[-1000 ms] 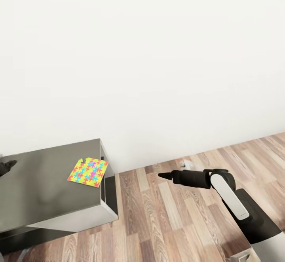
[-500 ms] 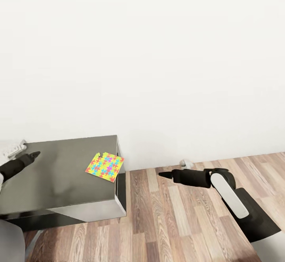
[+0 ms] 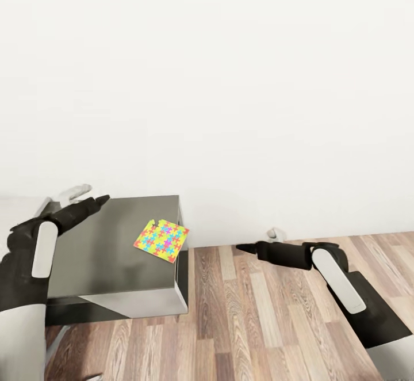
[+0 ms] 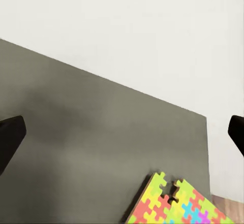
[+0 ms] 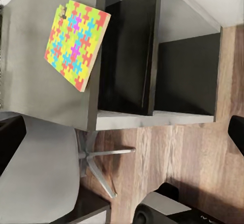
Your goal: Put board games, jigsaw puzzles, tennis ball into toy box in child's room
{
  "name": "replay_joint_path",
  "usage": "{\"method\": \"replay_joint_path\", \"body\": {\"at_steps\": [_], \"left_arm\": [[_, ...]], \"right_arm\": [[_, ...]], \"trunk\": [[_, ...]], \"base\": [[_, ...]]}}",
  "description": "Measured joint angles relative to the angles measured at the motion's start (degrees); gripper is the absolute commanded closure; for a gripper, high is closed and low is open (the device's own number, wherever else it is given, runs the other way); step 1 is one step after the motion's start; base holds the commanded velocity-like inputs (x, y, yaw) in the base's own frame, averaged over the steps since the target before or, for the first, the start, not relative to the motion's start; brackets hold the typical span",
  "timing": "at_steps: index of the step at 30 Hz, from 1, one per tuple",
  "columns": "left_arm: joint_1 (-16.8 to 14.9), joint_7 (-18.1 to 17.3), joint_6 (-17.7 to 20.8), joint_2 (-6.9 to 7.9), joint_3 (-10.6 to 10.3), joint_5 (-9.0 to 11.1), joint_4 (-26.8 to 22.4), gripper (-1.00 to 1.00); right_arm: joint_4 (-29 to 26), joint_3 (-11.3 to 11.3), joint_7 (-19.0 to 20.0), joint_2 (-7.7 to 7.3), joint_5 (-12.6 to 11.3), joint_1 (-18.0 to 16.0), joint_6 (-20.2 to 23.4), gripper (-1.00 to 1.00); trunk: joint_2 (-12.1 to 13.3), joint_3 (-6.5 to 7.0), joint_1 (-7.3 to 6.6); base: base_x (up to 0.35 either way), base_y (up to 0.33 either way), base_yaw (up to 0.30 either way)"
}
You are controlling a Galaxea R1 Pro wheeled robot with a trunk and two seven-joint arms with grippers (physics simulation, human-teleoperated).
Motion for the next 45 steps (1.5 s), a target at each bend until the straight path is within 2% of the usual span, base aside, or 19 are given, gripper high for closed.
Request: {"method": "replay_joint_path", "body": {"at_steps": [2,5,7,8,10,11,12,14,15,17,20,24,26,29,31,32,34,40,45], "left_arm": [[-0.4,1.6,0.6,-2.62,-2.4,-0.7,-1.7,-1.00],[-0.6,2.5,0.8,-3.88,-3.7,-1.2,-2.4,-1.00],[-0.8,4.1,1.1,-6.14,-5.7,-1.5,-3.3,-1.00],[-0.9,4.2,1.1,-6.17,-5.7,-1.6,-3.3,-1.00],[-1.0,5.4,1.4,-8.65,-7.3,-1.8,-3.9,-1.00],[-1.0,5.4,1.4,-8.70,-7.4,-2.0,-4.0,-1.00],[-1.1,5.9,1.5,-9.93,-8.1,-2.1,-4.2,-1.00],[-1.1,6.4,1.6,-11.06,-8.9,-2.3,-4.4,-1.00],[-1.1,6.4,1.6,-11.09,-8.9,-2.4,-4.4,-1.00],[-1.3,7.8,1.8,-12.92,-10.3,-2.2,-4.7,-1.00],[-1.3,9.7,1.9,-14.32,-12.0,-1.8,-4.9,-1.00],[-1.3,11.9,2.1,-15.25,-13.9,-0.5,-5.1,-1.00],[-1.2,14.0,2.2,-15.80,-15.9,1.9,-5.9,-1.00],[-1.1,15.2,2.2,-15.98,-16.8,3.3,-6.6,-1.00],[-0.8,17.5,2.3,-16.20,-18.3,6.4,-8.0,-1.00],[-0.8,17.5,2.3,-16.20,-18.3,6.4,-8.0,-1.00],[-0.1,20.0,2.4,-16.35,-19.7,9.1,-9.1,-1.00],[1.3,22.8,2.4,-16.30,-22.1,11.9,-10.2,-1.00],[3.0,24.7,2.5,-16.37,-24.1,14.7,-11.1,-1.00]], "right_arm": [[2.0,-1.7,0.0,0.11,0.0,-0.1,0.0,-1.00],[3.3,-2.7,-0.1,0.22,-0.1,-0.1,-0.1,-1.00],[5.9,-4.9,-0.1,0.53,0.0,-0.4,-0.4,-1.00],[5.9,-4.9,-0.1,0.54,-0.2,-0.4,-0.4,-1.00],[8.7,-7.0,-0.1,1.26,-0.2,-1.2,-0.9,-1.00],[8.8,-7.1,-0.1,1.27,-0.2,-1.2,-1.0,-1.00],[10.2,-8.0,0.0,1.71,-0.2,-1.6,-1.2,-1.00],[11.4,-8.9,0.1,2.10,-0.3,-2.0,-1.4,-1.00],[11.4,-8.9,0.1,2.11,-0.3,-2.1,-1.4,-1.00],[13.4,-10.2,0.4,2.62,-0.4,-2.7,-1.6,-1.00],[14.7,-11.1,1.1,2.86,-0.4,-3.1,-1.8,-1.00],[15.5,-11.7,2.7,2.99,-0.4,-3.4,-2.1,-1.00],[16.0,-11.9,5.1,3.05,-0.1,-3.5,-2.3,-1.00],[16.3,-12.0,6.5,3.06,0.1,-3.6,-2.4,-1.00],[16.6,-11.9,9.5,3.16,0.3,-3.7,-2.6,-1.00],[16.6,-11.9,9.5,3.17,0.4,-3.7,-2.6,-1.00],[16.9,-11.8,12.3,3.35,0.7,-3.7,-3.1,-1.00],[17.2,-11.7,16.2,3.54,1.7,-3.8,-4.3,-1.00],[18.0,-11.7,21.8,3.53,3.0,-3.8,-5.4,-1.00]], "trunk": [[0.0,0.00,0.00],[0.0,0.00,0.00],[0.0,0.00,0.00],[0.0,0.00,0.00],[0.0,0.00,0.00],[0.0,0.00,0.00],[0.0,0.00,0.00],[0.0,0.00,0.00],[0.0,0.00,0.00],[0.0,0.00,0.00],[0.0,0.00,0.00],[0.0,0.00,0.00],[0.0,0.00,0.00],[0.0,0.00,0.00],[0.0,0.00,0.00],[0.0,0.00,0.00],[0.0,0.00,0.00],[0.0,0.00,0.00],[0.0,0.00,0.00]], "base": [[0.000,0.000,0.024],[0.000,0.000,0.018],[0.000,0.000,0.012],[0.000,0.000,0.010],[0.000,0.000,0.008],[0.000,0.000,0.006],[0.000,0.000,0.006],[0.000,0.000,0.005],[0.000,0.000,0.004],[0.000,0.000,0.003],[0.000,0.000,0.002],[0.000,0.000,0.001],[0.000,0.000,0.000],[0.000,0.000,0.000],[0.000,0.000,0.000],[0.000,0.000,0.000],[0.000,0.000,0.000],[0.000,0.000,0.000],[0.000,0.000,0.000]]}}
